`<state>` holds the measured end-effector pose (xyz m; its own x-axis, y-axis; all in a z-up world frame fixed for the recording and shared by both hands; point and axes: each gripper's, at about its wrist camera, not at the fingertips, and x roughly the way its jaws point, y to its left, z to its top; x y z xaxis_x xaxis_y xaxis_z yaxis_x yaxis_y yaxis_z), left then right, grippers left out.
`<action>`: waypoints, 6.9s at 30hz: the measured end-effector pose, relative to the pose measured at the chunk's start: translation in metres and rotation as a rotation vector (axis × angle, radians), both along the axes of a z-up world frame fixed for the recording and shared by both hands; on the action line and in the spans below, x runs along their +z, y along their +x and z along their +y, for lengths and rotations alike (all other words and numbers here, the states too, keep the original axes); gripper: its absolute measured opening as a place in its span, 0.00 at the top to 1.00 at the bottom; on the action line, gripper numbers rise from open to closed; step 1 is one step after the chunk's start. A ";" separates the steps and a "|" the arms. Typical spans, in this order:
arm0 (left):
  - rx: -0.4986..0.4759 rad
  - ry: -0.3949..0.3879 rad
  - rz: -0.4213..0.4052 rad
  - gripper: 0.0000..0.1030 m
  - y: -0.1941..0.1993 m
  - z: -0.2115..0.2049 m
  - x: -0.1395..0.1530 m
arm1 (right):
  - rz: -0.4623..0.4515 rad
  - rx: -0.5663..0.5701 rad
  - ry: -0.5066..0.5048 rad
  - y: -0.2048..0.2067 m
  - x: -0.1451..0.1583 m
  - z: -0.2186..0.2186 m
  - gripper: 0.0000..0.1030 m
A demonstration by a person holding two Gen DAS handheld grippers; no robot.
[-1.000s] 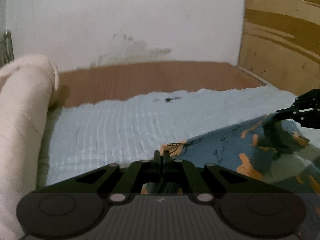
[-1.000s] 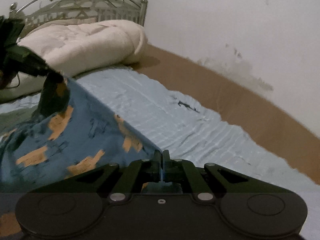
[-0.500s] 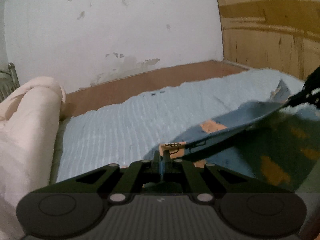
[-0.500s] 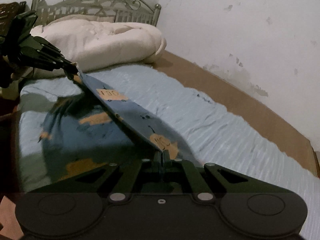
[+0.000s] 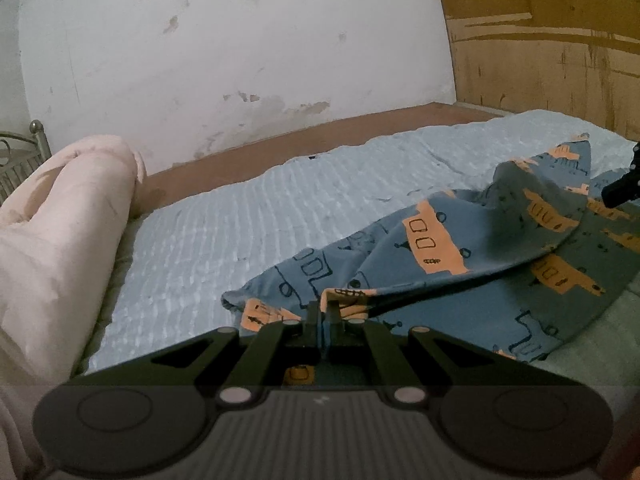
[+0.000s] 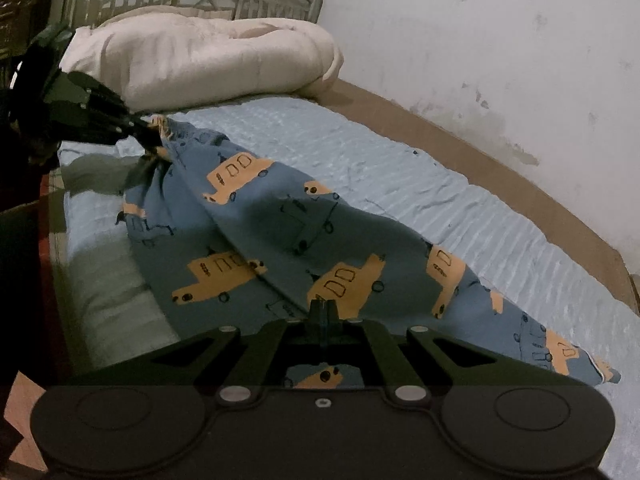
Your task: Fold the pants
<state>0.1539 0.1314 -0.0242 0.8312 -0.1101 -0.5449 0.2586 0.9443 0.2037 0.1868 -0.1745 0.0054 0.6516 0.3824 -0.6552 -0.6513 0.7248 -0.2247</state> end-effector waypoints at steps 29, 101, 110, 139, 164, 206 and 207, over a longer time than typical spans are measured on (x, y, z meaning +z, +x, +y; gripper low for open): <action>-0.010 0.022 0.003 1.00 -0.016 0.017 -0.008 | -0.015 0.171 -0.101 -0.016 0.009 0.046 1.00; -0.441 0.123 0.158 0.56 0.002 -0.307 -0.020 | 0.234 -0.800 0.761 0.040 -0.041 -0.259 0.22; -0.424 0.122 0.199 0.99 0.005 -0.309 -0.016 | 0.222 -0.857 0.708 0.063 -0.040 -0.266 0.77; -0.483 0.091 0.194 1.00 -0.015 -0.319 -0.015 | 0.046 -0.862 0.478 -0.051 -0.011 -0.285 0.96; -0.212 -0.090 0.080 0.05 0.000 -0.267 0.027 | 0.051 -0.782 0.176 0.030 -0.031 -0.239 0.25; 0.342 -0.485 0.175 0.59 0.047 0.079 -0.051 | 0.217 -0.228 0.232 0.069 -0.048 0.020 0.01; 0.338 -0.501 0.181 0.63 0.048 0.080 -0.051 | 0.218 -0.228 0.233 0.069 -0.047 0.020 0.01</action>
